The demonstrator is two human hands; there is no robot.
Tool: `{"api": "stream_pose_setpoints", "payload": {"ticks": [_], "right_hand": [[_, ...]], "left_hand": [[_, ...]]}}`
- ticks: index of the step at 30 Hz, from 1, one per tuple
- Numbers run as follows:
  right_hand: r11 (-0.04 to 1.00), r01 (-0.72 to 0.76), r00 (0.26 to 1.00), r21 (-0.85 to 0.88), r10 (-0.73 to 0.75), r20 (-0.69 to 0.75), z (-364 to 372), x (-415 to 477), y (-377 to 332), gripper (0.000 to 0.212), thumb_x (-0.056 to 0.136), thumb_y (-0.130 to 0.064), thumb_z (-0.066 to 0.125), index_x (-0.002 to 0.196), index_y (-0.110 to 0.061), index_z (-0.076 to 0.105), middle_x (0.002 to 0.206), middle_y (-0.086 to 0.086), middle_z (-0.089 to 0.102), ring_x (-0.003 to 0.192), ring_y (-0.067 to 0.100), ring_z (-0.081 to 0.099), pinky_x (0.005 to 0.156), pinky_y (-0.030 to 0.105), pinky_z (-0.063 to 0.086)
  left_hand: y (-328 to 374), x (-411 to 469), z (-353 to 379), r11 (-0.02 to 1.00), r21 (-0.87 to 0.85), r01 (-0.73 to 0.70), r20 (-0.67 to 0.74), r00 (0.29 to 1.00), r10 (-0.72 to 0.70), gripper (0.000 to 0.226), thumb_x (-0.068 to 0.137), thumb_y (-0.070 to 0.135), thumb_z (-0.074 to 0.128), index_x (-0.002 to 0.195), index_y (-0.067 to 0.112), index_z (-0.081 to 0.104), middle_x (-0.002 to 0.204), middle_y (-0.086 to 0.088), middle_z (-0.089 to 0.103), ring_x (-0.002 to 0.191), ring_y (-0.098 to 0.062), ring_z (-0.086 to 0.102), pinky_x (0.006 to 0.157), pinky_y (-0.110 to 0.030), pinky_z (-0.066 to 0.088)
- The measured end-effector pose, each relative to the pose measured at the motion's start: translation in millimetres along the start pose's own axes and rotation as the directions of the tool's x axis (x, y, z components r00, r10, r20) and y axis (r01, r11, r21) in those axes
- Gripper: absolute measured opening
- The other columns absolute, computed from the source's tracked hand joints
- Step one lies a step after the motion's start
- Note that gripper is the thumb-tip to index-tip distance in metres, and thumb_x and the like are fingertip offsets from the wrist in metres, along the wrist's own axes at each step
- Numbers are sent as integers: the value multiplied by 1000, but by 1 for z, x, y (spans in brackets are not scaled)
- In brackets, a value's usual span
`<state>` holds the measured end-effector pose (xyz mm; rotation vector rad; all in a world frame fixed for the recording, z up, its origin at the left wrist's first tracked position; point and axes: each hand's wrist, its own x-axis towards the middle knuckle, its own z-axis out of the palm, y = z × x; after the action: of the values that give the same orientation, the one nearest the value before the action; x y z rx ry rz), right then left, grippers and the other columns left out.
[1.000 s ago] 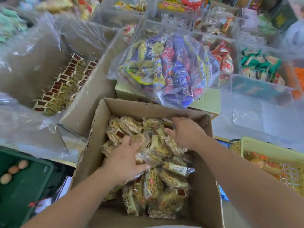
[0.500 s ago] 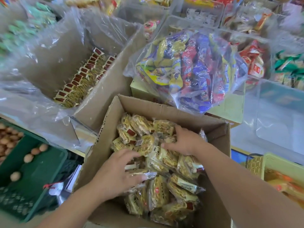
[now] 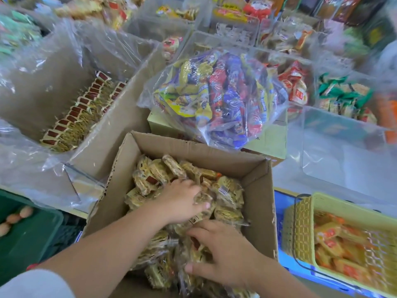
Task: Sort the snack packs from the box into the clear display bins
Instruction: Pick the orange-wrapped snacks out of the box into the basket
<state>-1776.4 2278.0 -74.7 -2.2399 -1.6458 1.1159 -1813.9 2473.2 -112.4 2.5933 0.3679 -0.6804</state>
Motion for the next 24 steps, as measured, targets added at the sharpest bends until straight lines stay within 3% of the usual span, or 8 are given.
{"api": "stream_pose_setpoints", "payload": {"ticks": [4, 7, 9, 11, 14, 18, 22, 24], "right_hand": [[986, 21, 1000, 167, -18, -18, -4, -17, 5, 80, 89, -80, 43, 155, -37, 33, 160, -16, 35, 147, 5, 27, 120, 38, 27], [980, 11, 996, 200, 7, -91, -13, -18, 8, 55, 100, -64, 40, 143, -32, 54, 144, -12, 56, 137, 8, 43, 114, 33, 33], [974, -39, 987, 223, 72, -142, -24, -13, 12, 44, 102, -57, 40, 127, -30, 66, 116, -9, 68, 110, 8, 56, 98, 35, 45], [974, -120, 971, 191, 156, -183, -37, -2, 21, 41, 101, -54, 45, 121, -28, 69, 107, -8, 68, 99, 8, 58, 90, 38, 50], [960, -227, 945, 166, 258, -199, -55, 27, 38, 42, 99, -48, 54, 126, -19, 66, 118, 0, 68, 105, 17, 63, 92, 41, 52], [937, -326, 910, 122, 346, -229, -69, 83, 56, 46, 95, -50, 58, 123, -13, 63, 118, 9, 65, 109, 29, 62, 90, 38, 51], [894, -348, 887, 283, 412, -208, -59, 124, 63, 72, 87, -61, 64, 143, -18, 53, 137, 4, 60, 123, 25, 57, 104, 37, 47], [906, -310, 890, 287, 383, -247, -48, 137, 59, 70, 84, -58, 70, 142, -23, 53, 136, 0, 61, 122, 23, 58, 102, 34, 47]], "left_hand": [[7, 1, 19, 970, 243, -21, 103, 995, -4, 74, 89, 71, 50, 153, 36, 40, 163, -4, 33, 149, -37, 23, 120, -65, 20], [10, -3, 22, 956, 291, -33, 140, 990, -8, 64, 91, 66, 54, 146, 34, 50, 154, -6, 45, 149, -38, 21, 119, -66, 22], [8, -10, 20, 962, 272, -41, 143, 990, 1, 59, 92, 67, 50, 140, 33, 55, 150, -4, 49, 151, -39, 21, 121, -66, 21], [3, -20, 16, 969, 241, -47, 119, 993, 19, 56, 93, 66, 48, 135, 31, 59, 145, -3, 52, 150, -36, 26, 119, -62, 27], [-11, -40, 10, 987, 150, -49, 52, 998, 41, 51, 92, 64, 52, 129, 31, 63, 134, 4, 58, 138, -26, 41, 113, -50, 41], [-27, -73, 7, 997, -18, -78, -93, 993, 76, 44, 92, 60, 60, 128, 36, 68, 135, 16, 62, 135, -11, 41, 118, -39, 35], [-38, -103, 13, 988, -133, -77, -166, 985, 54, 41, 91, 63, 60, 127, 43, 67, 117, 26, 60, 126, -4, 38, 114, -31, 34], [-43, -115, 17, 979, -185, -86, -172, 984, 54, 44, 90, 68, 56, 129, 48, 64, 117, 33, 55, 125, 2, 35, 111, -27, 33]]}}
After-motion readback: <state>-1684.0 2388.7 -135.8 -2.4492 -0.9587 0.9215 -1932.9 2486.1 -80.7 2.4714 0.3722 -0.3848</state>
